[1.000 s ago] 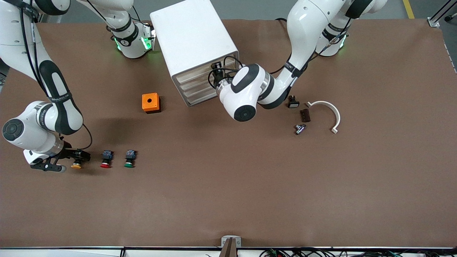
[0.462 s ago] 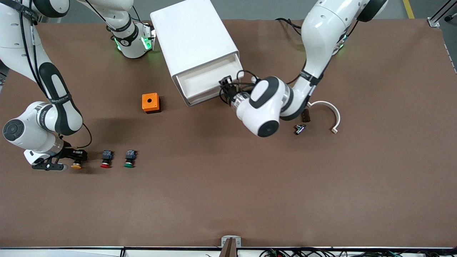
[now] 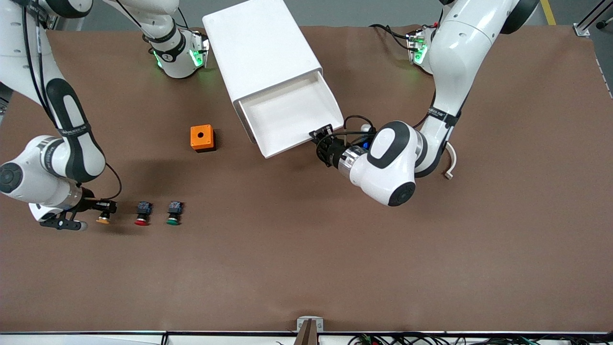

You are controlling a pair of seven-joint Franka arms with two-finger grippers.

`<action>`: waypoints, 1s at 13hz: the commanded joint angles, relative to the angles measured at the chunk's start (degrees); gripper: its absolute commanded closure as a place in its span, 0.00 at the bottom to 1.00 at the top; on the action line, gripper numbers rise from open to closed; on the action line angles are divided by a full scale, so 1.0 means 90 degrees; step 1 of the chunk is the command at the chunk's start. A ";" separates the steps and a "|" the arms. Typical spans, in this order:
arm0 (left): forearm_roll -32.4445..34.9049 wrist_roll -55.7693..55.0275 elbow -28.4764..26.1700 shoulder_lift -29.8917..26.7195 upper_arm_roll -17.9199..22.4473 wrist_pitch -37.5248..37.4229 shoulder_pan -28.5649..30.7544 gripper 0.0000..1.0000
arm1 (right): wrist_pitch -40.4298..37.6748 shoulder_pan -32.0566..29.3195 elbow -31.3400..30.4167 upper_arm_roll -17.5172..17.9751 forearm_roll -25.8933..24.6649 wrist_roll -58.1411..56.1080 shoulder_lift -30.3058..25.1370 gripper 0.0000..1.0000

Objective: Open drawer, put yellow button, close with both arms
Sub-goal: 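Pull the drawer open with the left gripper while the right gripper lifts the button, then carry the yellow button into the open drawer with the right gripper and release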

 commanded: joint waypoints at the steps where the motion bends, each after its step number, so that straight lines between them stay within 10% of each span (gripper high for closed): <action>1: 0.0073 0.0557 0.0176 -0.0017 0.0017 -0.0009 0.0286 0.56 | -0.1529 0.0342 -0.0120 0.0491 0.0241 0.1642 -0.1410 1.00; 3: 0.0073 0.0587 0.0186 -0.0076 0.0017 -0.0009 0.0480 0.09 | -0.2302 0.0771 -0.0119 0.0863 0.0280 0.3096 -0.2133 1.00; 4: 0.0073 0.0587 0.0196 -0.0105 0.0017 -0.0009 0.0598 0.00 | -0.2509 0.0986 -0.0119 0.0991 0.0367 0.3733 -0.2408 1.00; 13: 0.1264 0.2448 0.0655 -0.0417 0.0806 0.0001 0.1468 0.00 | -0.2502 0.4101 0.0261 0.1217 0.0574 0.9408 -0.2811 1.00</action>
